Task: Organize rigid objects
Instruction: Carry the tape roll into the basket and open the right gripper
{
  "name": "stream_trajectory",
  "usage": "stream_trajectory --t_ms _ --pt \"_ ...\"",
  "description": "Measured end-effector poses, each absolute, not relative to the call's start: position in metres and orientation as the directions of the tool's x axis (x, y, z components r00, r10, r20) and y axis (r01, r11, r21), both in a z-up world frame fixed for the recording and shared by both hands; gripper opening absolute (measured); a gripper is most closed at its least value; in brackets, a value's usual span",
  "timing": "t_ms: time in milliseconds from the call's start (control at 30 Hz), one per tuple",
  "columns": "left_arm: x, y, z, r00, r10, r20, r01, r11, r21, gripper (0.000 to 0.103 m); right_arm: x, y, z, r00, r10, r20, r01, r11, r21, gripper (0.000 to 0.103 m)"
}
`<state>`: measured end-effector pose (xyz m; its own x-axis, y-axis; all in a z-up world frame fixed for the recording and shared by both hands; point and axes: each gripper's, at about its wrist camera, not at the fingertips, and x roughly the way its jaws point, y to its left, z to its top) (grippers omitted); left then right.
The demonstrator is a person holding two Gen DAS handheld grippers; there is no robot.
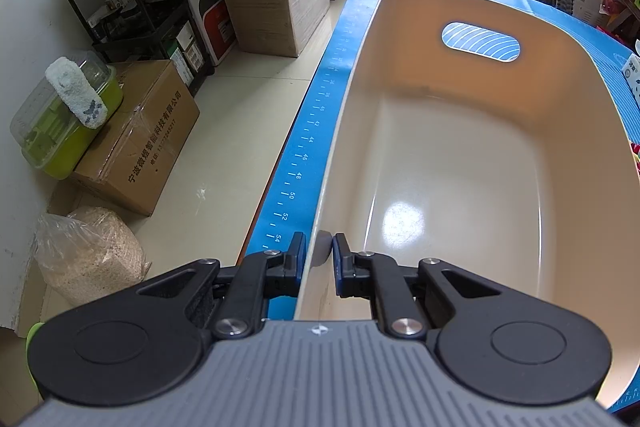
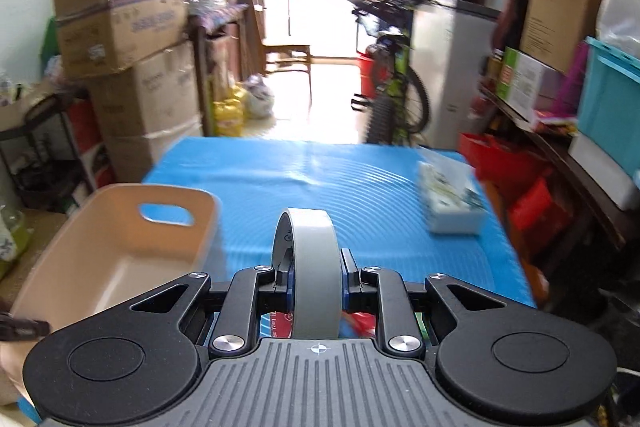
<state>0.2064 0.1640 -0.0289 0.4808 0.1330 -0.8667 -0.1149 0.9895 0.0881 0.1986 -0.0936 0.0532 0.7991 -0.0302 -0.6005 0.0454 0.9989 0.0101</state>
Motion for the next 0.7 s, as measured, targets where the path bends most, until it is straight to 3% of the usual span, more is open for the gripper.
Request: stream_trajectory --t_ms 300,433,700 --pt "0.206 0.166 -0.028 0.482 0.126 -0.867 -0.111 0.990 0.083 0.016 0.221 -0.015 0.047 0.796 0.088 -0.600 -0.119 0.993 -0.013 0.030" --pt "0.206 0.166 -0.028 0.481 0.127 -0.867 -0.110 0.990 0.084 0.016 0.227 0.003 0.033 0.750 0.148 -0.645 -0.153 0.987 0.048 0.030" --pt "0.206 0.166 -0.028 0.480 0.129 -0.868 -0.109 0.990 0.087 0.016 0.231 0.041 -0.007 0.659 0.181 -0.730 -0.241 0.970 0.024 0.030"
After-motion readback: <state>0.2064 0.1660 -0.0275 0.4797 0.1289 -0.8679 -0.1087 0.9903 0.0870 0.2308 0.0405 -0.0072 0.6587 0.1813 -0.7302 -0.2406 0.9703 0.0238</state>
